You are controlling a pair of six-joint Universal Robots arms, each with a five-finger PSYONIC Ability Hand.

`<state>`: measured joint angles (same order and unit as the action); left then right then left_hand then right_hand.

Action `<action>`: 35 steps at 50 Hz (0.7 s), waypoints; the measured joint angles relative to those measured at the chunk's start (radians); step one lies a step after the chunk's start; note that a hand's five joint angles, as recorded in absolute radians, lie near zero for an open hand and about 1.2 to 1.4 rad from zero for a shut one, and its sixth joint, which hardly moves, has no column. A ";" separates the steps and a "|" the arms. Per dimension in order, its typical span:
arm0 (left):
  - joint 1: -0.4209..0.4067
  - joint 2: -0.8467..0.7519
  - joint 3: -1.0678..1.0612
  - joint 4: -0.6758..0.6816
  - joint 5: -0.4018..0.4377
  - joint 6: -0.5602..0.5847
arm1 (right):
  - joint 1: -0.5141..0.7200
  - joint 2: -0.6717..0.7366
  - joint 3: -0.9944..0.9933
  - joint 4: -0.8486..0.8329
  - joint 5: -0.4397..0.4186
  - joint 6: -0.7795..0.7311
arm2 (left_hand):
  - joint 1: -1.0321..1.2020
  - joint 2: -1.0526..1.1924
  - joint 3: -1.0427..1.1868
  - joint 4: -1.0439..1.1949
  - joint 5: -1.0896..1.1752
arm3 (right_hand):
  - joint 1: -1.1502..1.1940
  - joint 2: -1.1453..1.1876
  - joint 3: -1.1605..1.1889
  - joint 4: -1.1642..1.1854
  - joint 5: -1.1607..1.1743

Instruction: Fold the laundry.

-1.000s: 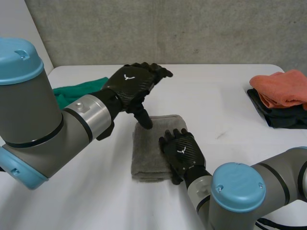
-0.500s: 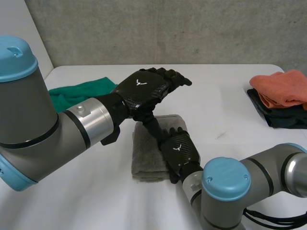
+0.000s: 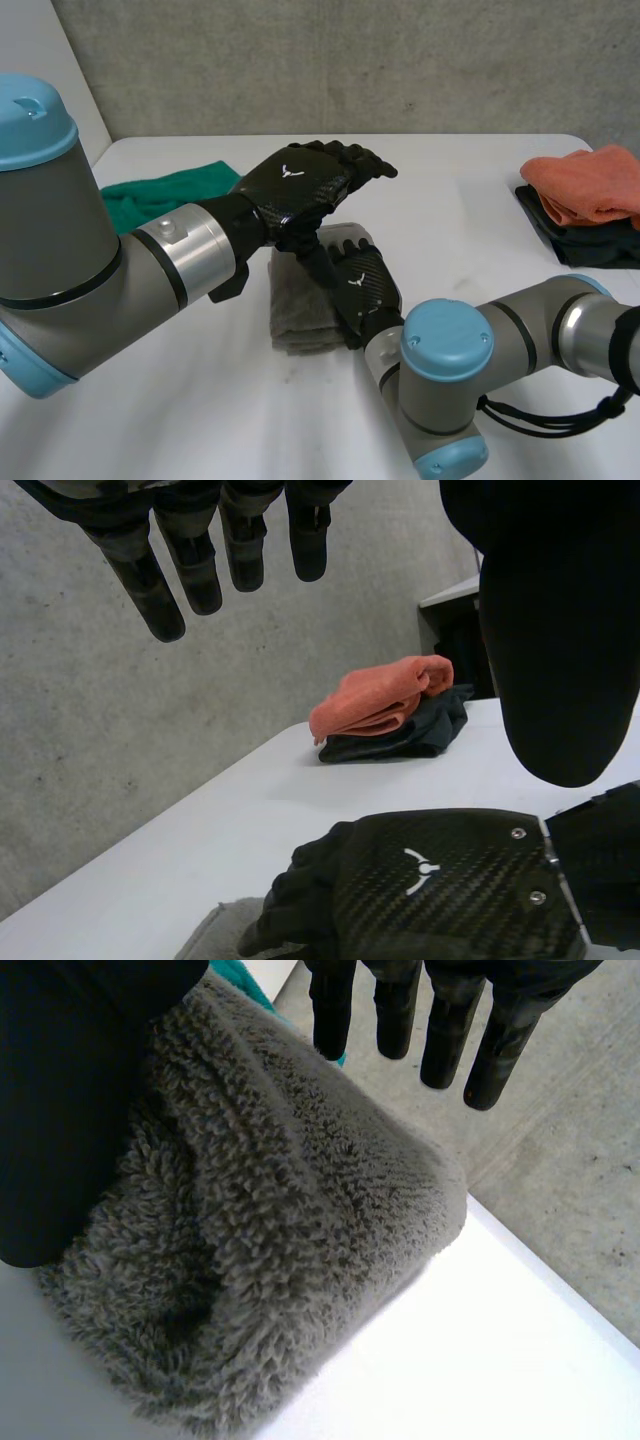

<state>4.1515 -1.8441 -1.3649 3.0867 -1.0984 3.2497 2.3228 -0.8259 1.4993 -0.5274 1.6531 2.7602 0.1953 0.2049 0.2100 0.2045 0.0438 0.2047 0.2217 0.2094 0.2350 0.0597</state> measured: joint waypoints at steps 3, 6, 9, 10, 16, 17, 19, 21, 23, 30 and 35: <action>0.001 0.000 0.000 0.000 0.000 0.000 | 0.000 0.021 -0.032 0.000 -0.012 0.001 | 0.000 0.000 0.000 0.000 0.000 | 0.276 0.319 0.331 0.302 0.269; 0.001 -0.001 0.000 0.000 0.000 0.000 | -0.002 0.037 -0.059 -0.001 -0.038 0.004 | 0.000 0.000 0.000 0.000 0.000 | 0.505 0.636 0.635 0.588 0.524; 0.002 -0.001 0.000 0.000 0.000 0.000 | -0.006 0.046 -0.078 -0.001 -0.073 0.007 | 0.000 0.000 0.000 0.000 0.000 | 0.678 0.935 0.909 0.919 0.830; 0.002 -0.001 0.000 0.000 0.000 0.000 | -0.006 0.046 -0.078 -0.001 -0.073 0.007 | 0.000 0.000 0.000 0.000 0.000 | 0.678 0.935 0.909 0.919 0.830; 0.009 0.001 0.001 0.000 0.000 -0.001 | -0.052 0.023 -0.085 0.010 -0.130 0.011 | 0.000 0.000 0.000 0.000 0.000 | 0.679 0.936 0.919 0.939 0.840; 0.011 0.001 0.001 0.000 0.000 -0.001 | -0.074 0.009 -0.080 0.018 -0.138 0.011 | 0.000 0.000 0.000 0.000 0.000 | 0.679 0.936 0.919 0.939 0.840; 0.012 0.003 0.001 0.000 0.000 -0.002 | -0.125 -0.024 -0.066 0.037 -0.148 0.009 | 0.000 0.000 0.000 0.000 0.000 | 0.679 0.936 0.919 0.939 0.840; 0.013 0.004 0.001 0.000 0.000 -0.002 | -0.156 -0.042 -0.058 0.048 -0.156 0.008 | 0.000 0.000 0.000 0.000 0.000 | 0.679 0.936 0.919 0.939 0.840; 0.014 0.006 0.000 0.000 0.000 -0.002 | -0.228 -0.080 -0.042 0.073 -0.177 0.004 | 0.000 0.000 0.000 0.000 0.000 | 0.679 0.936 0.919 0.939 0.841; 0.014 0.008 -0.002 -0.001 0.000 -0.003 | -0.456 -0.151 -0.026 0.131 -0.334 -0.043 | 0.000 0.000 0.000 0.000 0.000 | 0.679 0.936 0.929 0.951 0.862; 0.012 0.008 -0.003 -0.001 0.001 -0.004 | -0.569 -0.154 -0.063 0.132 -0.470 -0.090 | 0.000 0.000 0.000 0.000 0.000 | 0.686 0.936 0.929 0.952 0.862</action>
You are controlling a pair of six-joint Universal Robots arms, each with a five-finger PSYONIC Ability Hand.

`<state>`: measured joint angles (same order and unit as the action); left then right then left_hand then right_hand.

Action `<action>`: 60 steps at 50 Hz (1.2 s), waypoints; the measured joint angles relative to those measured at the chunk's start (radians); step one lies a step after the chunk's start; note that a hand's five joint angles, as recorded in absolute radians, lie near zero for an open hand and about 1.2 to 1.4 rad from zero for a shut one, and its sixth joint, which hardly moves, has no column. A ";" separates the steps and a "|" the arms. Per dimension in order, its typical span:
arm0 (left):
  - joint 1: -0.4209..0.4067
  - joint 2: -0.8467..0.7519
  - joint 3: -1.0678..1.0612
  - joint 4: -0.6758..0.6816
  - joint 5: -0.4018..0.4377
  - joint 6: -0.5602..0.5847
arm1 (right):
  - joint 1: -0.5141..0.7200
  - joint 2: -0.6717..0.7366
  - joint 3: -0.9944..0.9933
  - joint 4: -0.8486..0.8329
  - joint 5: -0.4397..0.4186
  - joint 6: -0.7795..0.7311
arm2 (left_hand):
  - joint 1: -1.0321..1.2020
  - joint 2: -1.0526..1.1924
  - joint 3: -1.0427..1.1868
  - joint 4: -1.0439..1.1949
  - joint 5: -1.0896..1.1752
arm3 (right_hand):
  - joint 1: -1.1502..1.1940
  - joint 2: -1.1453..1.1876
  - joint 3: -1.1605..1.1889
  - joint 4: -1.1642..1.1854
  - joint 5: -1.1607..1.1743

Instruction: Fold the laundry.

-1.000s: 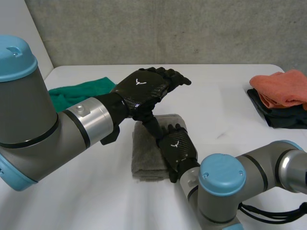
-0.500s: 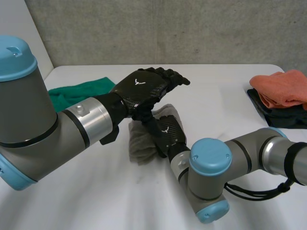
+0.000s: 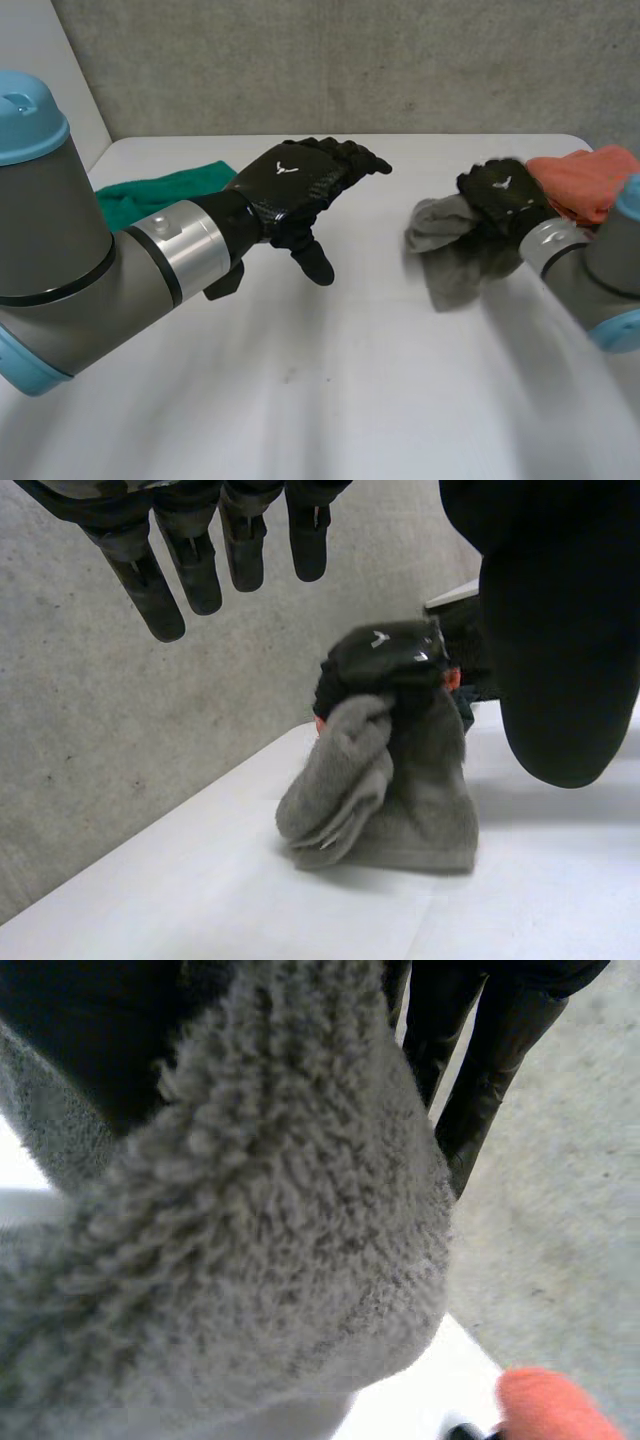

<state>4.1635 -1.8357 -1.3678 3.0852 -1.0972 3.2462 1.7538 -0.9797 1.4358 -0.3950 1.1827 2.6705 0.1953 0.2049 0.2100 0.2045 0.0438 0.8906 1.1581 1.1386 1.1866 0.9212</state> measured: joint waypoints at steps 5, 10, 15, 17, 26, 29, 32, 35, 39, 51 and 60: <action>-0.001 0.002 0.001 0.001 0.001 -0.001 | -0.061 0.026 -0.137 -0.025 -0.097 0.014 | 0.000 0.000 0.000 0.000 0.000 | 0.003 0.000 0.000 0.000 0.000; -0.002 0.005 0.001 0.001 0.000 -0.001 | -0.100 0.047 -0.281 -0.100 -0.122 0.114 | 0.000 0.000 0.000 0.000 0.000 | 0.003 0.000 0.000 0.001 0.000; -0.002 0.007 -0.001 0.001 -0.001 -0.002 | -0.167 0.066 -0.420 -0.234 -0.100 0.273 | 0.000 0.000 0.000 0.000 0.000 | 0.003 0.000 0.001 0.002 0.000; -0.002 0.007 -0.004 0.001 -0.001 -0.002 | -0.199 0.080 -0.463 -0.263 -0.085 0.312 | 0.000 0.000 0.000 0.000 0.000 | 0.003 0.000 0.001 0.002 0.000; -0.001 0.007 -0.012 0.002 -0.001 -0.002 | -0.318 0.179 -0.572 -0.288 -0.064 0.360 | 0.000 0.000 0.000 0.000 0.000 | 0.003 0.000 0.009 0.002 0.000; 0.000 0.006 -0.012 0.002 -0.001 -0.002 | -0.348 0.221 -0.574 -0.283 -0.068 0.357 | 0.000 0.000 0.000 0.000 0.000 | 0.002 0.000 0.009 0.002 0.000; 0.000 0.005 -0.012 0.002 -0.001 -0.002 | -0.371 0.256 -0.562 -0.277 -0.072 0.352 | 0.000 0.000 0.000 0.000 0.000 | 0.002 0.000 0.009 0.002 0.000; -0.001 0.003 -0.012 0.003 -0.001 -0.002 | -0.382 0.270 -0.542 -0.274 -0.077 0.348 | 0.000 0.000 0.000 0.000 0.000 | 0.002 0.000 0.009 0.002 0.000; -0.003 0.001 -0.011 0.003 -0.001 -0.002 | -0.386 0.259 -0.516 -0.273 -0.080 0.345 | 0.000 0.000 0.000 0.000 0.000 | 0.002 0.000 0.009 0.002 0.000; -0.004 -0.001 -0.018 0.004 0.000 -0.002 | -0.308 0.204 -0.534 -0.272 -0.072 0.345 | 0.000 0.000 0.000 0.000 0.000 | 0.002 0.000 0.009 0.002 0.000; -0.001 0.000 -0.020 0.004 0.000 -0.002 | -0.203 0.178 -0.635 -0.256 -0.034 0.349 | 0.000 0.000 0.000 0.000 0.000 | 0.002 0.000 0.009 0.006 0.000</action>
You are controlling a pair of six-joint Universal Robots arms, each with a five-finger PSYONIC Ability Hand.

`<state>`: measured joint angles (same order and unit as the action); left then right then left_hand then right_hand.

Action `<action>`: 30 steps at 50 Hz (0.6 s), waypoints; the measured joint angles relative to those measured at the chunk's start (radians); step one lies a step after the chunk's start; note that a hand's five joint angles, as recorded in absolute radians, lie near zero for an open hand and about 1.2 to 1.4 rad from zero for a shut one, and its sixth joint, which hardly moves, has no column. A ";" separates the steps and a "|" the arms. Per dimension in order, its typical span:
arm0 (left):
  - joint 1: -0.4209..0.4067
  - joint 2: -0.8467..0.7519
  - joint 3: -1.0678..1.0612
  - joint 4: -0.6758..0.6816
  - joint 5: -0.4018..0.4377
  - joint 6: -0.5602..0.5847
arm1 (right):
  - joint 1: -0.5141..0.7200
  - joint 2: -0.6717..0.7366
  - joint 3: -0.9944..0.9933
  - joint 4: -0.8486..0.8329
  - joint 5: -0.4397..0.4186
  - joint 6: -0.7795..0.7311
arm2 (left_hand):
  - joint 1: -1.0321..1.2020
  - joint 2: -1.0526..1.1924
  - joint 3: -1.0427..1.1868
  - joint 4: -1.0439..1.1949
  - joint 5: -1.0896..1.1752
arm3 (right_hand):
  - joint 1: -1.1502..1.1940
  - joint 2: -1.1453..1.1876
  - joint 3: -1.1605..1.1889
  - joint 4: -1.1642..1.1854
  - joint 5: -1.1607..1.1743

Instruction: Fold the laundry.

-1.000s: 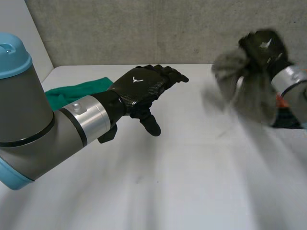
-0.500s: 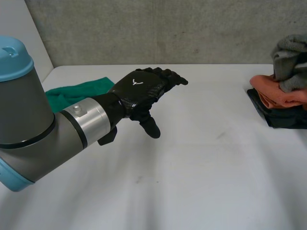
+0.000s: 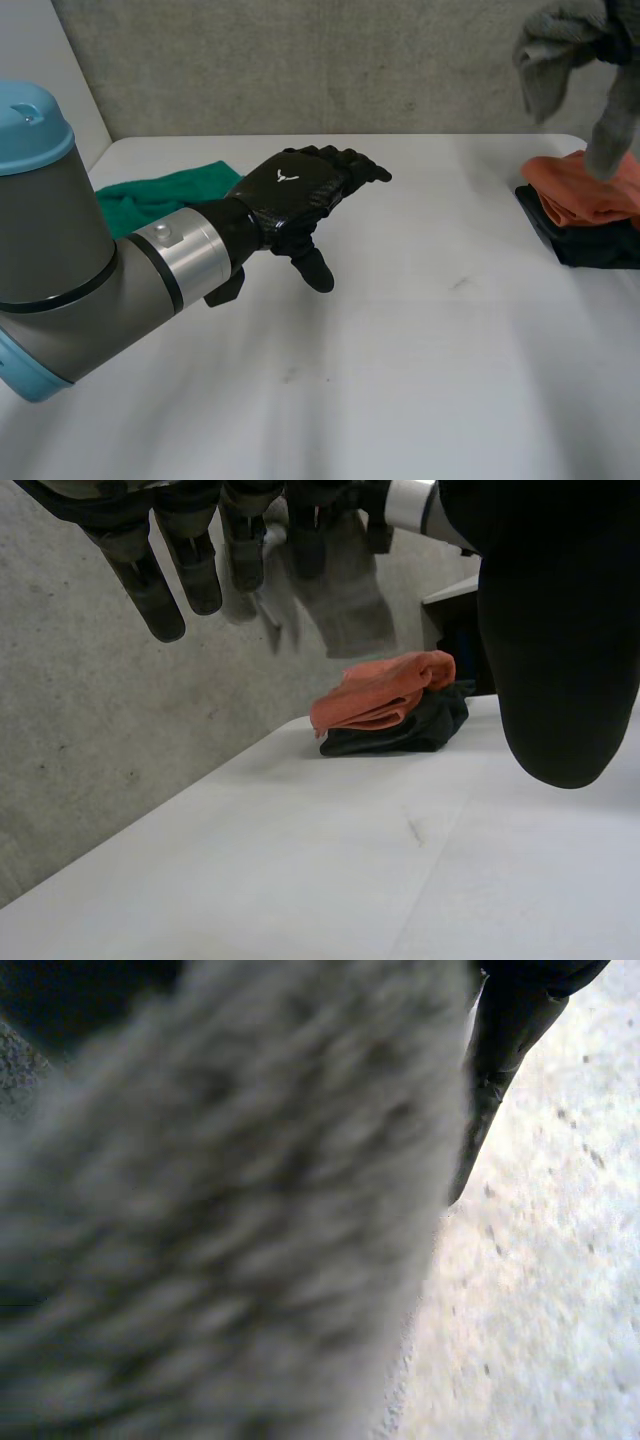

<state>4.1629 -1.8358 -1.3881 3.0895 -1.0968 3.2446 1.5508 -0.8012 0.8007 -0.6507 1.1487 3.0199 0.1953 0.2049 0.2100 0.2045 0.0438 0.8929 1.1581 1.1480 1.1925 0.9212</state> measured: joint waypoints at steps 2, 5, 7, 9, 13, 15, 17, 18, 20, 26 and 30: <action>0.000 0.000 -0.001 0.000 0.000 0.000 | 0.019 -0.001 -0.020 0.006 0.017 0.002 | 0.000 0.000 0.000 0.000 0.000 | 0.000 0.000 0.000 0.000 0.000; 0.000 0.001 -0.001 0.000 0.000 0.000 | 0.034 0.003 -0.036 0.012 0.039 0.003 | 0.000 0.000 0.000 0.000 0.000 | 0.000 0.000 0.000 0.000 0.000; 0.000 0.001 -0.001 0.000 0.000 0.001 | 0.039 0.011 -0.039 0.016 0.052 0.003 | 0.000 0.000 0.000 0.000 0.000 | 0.000 0.000 0.000 0.000 0.000; 0.000 0.001 -0.002 0.000 0.000 0.001 | 0.036 0.024 -0.035 0.017 0.060 0.003 | 0.000 0.000 0.000 0.000 0.000 | 0.000 0.000 0.000 0.000 0.000; -0.001 -0.002 -0.003 0.001 0.000 0.001 | -0.006 0.065 -0.007 0.017 0.065 0.000 | 0.000 0.000 0.000 0.000 0.000 | 0.000 0.000 0.000 0.000 0.000; -0.002 -0.003 -0.003 0.001 0.001 0.001 | -0.016 0.073 0.000 0.016 0.064 -0.001 | 0.000 0.000 0.000 0.000 0.000 | 0.000 0.000 0.000 0.000 0.000; -0.004 -0.008 -0.003 0.002 0.001 0.001 | -0.065 0.108 0.030 0.011 0.058 -0.006 | 0.000 0.000 0.000 0.000 0.000 | 0.000 0.000 0.000 0.000 0.000; -0.004 -0.008 -0.003 0.002 0.001 0.001 | -0.074 0.115 0.036 0.009 0.056 -0.008 | 0.000 0.000 0.000 0.000 0.000 | 0.000 0.000 0.000 0.000 0.000; -0.005 -0.012 -0.004 0.002 0.000 0.001 | -0.097 0.133 0.051 0.005 0.051 -0.014 | 0.000 0.000 0.000 0.000 0.000 | 0.000 0.000 0.000 0.000 0.000; -0.008 -0.026 -0.005 0.003 0.000 0.001 | -0.164 0.172 0.100 -0.015 0.014 -0.057 | 0.000 0.000 0.000 0.000 0.000 | 0.000 0.000 0.005 0.000 0.000; -0.010 -0.031 -0.005 0.003 0.000 0.001 | -0.213 0.166 0.152 -0.024 -0.067 -0.097 | 0.000 0.000 0.000 0.000 0.000 | 0.000 0.000 0.005 0.000 0.000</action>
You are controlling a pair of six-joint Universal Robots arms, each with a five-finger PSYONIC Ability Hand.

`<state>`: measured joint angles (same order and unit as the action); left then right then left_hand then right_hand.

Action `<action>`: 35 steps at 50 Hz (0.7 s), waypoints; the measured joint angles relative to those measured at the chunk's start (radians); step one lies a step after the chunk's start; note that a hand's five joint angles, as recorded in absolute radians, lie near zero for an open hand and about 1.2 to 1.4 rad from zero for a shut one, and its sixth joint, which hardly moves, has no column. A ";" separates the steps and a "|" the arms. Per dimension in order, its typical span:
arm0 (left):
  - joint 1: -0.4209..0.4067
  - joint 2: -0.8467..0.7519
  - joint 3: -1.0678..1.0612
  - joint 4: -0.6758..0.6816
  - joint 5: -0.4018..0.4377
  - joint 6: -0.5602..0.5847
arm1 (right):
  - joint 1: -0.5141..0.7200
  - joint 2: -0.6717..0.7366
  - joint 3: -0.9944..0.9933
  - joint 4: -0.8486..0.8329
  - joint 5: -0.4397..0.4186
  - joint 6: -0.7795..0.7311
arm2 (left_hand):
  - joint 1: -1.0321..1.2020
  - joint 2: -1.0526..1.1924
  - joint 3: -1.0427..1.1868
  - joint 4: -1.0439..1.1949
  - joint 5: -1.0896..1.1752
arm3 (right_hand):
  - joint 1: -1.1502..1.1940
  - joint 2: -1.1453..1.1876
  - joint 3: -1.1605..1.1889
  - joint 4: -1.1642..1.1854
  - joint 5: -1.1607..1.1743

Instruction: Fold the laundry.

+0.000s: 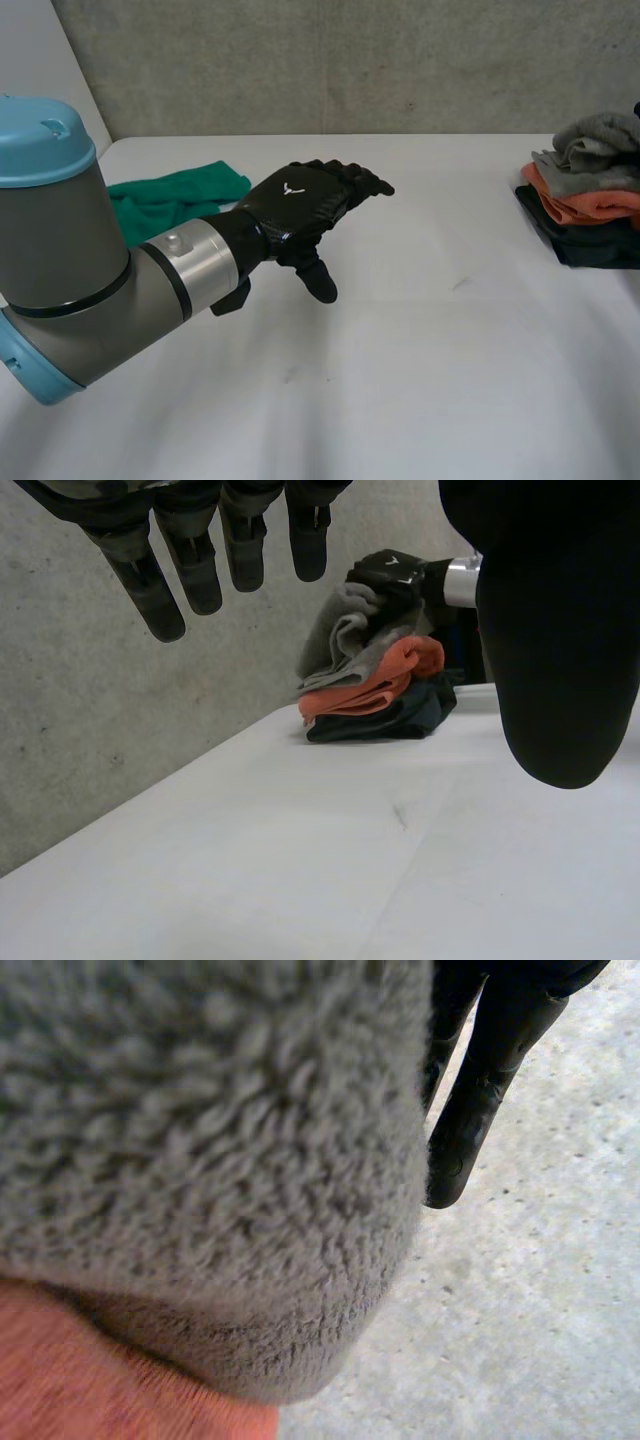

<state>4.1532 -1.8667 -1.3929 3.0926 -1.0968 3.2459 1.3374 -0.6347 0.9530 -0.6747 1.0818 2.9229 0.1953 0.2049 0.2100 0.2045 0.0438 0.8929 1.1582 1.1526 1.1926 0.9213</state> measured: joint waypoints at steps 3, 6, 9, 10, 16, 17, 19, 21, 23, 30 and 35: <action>-0.002 -0.001 0.000 0.000 0.000 0.000 | -0.017 -0.011 0.038 -0.003 -0.064 -0.016 | 0.000 0.000 0.000 0.000 0.000 | 0.000 0.000 0.000 0.000 0.000; -0.004 -0.002 -0.001 0.000 0.000 0.000 | -0.025 -0.018 0.067 -0.008 -0.109 -0.031 | 0.000 0.000 0.000 0.000 0.000 | 0.000 0.000 0.000 0.000 -0.001; -0.006 -0.002 -0.003 0.000 0.000 0.000 | -0.038 -0.022 0.096 -0.022 -0.146 -0.059 | 0.000 0.000 0.000 0.000 0.000 | 0.000 0.000 0.003 0.000 -0.001; -0.007 -0.002 -0.003 0.000 0.000 0.000 | -0.047 -0.022 0.107 -0.028 -0.155 -0.075 | 0.000 0.000 0.000 0.000 0.000 | 0.000 0.000 0.003 0.000 -0.001; -0.007 -0.002 -0.005 0.000 0.000 0.000 | -0.102 -0.024 0.149 -0.048 -0.170 -0.148 | 0.000 0.000 0.000 0.000 0.000 | -0.013 -0.063 -0.056 -0.086 -0.032; -0.007 -0.002 -0.005 0.000 0.000 0.000 | -0.110 -0.025 0.154 -0.048 -0.171 -0.158 | 0.000 0.000 0.000 0.000 0.000 | -0.018 -0.097 -0.077 -0.109 -0.047; -0.008 -0.002 -0.005 0.000 0.000 0.000 | -0.127 -0.028 0.166 -0.046 -0.171 -0.181 | 0.000 0.000 0.000 0.000 0.000 | -0.184 -0.340 -0.314 -0.350 -0.259; -0.008 -0.002 -0.004 0.000 0.000 0.000 | -0.140 -0.031 0.176 -0.043 -0.171 -0.200 | 0.000 0.000 0.000 0.000 0.000 | -0.323 -0.502 -0.484 -0.521 -0.413; -0.010 -0.002 -0.004 0.000 0.000 0.000 | -0.155 -0.038 0.192 -0.038 -0.172 -0.230 | 0.000 0.000 0.000 0.000 0.000 | -0.410 -0.606 -0.607 -0.642 -0.504; -0.014 -0.002 -0.004 -0.001 0.000 0.000 | -0.193 -0.096 0.278 -0.029 -0.223 -0.327 | 0.000 0.000 0.000 0.000 0.000 | -0.670 -0.917 -0.926 -0.946 -0.752; -0.015 -0.002 -0.005 -0.002 -0.001 -0.001 | -0.242 -0.160 0.339 -0.014 -0.251 -0.362 | 0.000 0.000 0.000 0.000 0.000 | -0.684 -0.933 -0.938 -0.952 -0.789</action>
<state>4.1387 -1.8684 -1.3977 3.0909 -1.0979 3.2454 1.0957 -0.7946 1.2921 -0.6884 0.8312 2.5607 0.1953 0.2049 0.2100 0.2045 0.0438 0.2086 0.2251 0.2142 0.2404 0.1325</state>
